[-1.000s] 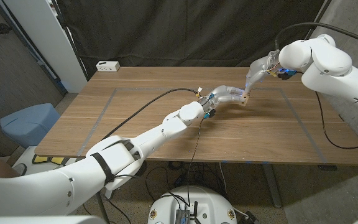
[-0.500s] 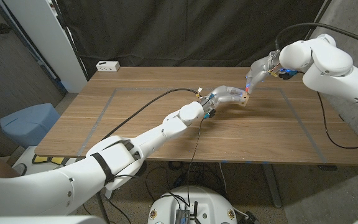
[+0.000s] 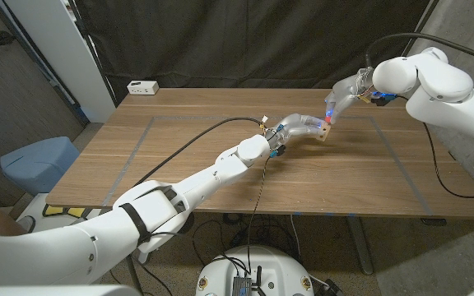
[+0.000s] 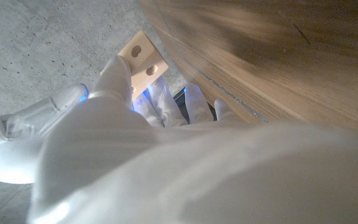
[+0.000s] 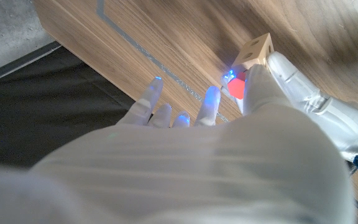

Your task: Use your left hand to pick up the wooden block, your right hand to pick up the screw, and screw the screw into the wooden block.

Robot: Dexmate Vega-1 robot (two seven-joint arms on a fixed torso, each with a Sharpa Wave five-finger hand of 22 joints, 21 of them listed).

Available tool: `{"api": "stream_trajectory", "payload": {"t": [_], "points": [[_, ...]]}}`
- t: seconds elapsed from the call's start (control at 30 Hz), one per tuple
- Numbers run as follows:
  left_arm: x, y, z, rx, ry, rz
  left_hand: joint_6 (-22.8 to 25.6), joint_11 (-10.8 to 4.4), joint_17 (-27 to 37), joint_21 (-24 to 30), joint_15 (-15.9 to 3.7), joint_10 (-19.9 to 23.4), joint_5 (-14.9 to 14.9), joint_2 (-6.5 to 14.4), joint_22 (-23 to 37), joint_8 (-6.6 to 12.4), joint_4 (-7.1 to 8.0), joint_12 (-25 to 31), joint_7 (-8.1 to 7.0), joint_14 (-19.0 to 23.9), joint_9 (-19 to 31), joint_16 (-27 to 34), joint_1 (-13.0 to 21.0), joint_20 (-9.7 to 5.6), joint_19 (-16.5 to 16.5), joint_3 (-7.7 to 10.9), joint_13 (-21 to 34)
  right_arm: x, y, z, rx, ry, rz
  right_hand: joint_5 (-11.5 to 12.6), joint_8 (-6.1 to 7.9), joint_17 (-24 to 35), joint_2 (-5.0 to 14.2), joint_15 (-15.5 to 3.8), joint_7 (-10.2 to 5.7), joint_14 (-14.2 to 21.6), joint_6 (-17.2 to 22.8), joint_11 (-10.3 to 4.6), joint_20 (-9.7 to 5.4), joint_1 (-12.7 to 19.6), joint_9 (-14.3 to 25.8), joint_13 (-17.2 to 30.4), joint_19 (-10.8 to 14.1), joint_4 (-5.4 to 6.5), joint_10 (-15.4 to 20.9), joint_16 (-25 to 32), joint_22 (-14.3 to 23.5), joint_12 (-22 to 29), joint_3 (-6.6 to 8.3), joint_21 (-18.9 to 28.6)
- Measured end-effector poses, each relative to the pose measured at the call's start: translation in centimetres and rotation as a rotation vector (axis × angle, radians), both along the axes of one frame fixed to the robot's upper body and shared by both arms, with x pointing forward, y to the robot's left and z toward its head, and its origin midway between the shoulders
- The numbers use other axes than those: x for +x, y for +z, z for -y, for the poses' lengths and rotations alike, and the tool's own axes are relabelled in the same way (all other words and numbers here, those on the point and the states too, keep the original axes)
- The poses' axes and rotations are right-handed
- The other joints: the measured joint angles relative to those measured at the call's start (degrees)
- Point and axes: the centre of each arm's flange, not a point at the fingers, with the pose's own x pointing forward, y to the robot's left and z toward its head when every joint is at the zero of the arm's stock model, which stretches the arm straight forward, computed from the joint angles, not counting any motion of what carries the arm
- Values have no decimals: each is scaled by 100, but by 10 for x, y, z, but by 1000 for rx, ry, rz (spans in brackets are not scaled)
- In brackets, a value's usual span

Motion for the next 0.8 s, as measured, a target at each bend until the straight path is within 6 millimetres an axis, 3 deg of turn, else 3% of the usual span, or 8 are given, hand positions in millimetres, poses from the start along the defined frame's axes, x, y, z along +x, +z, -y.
{"api": "stream_trajectory", "payload": {"t": [0.33, 0.8], "points": [[0, 0, 0, 1, 1, 1, 0, 0, 4, 0, 0, 0, -2, 1, 0, -4, 0, 0, 0, 0, -4, 0, 1, 0, 0, 0, 0, 0, -2, 4, -5, 31, 15, 39, 87, 24, -32, 1, -70, 1, 158, -66, -2, 91, 29, 0, 3, 21, 66, 44, 0, 26, 20, 27], [-1, 1, 2, 1, 0, 4, 0, 0, 4, 0, 0, 0, -19, 1, 0, 5, 0, 1, 0, 0, 1, 0, 1, 0, 0, 0, 0, 2, -3, 6, -4, 57, 24, 39, 265, 25, 0, 11, 22, 56, 431, -143, -115, 239, 102, -1, 54, 45, 144, 88, -1, 28, 91, 27]]}}
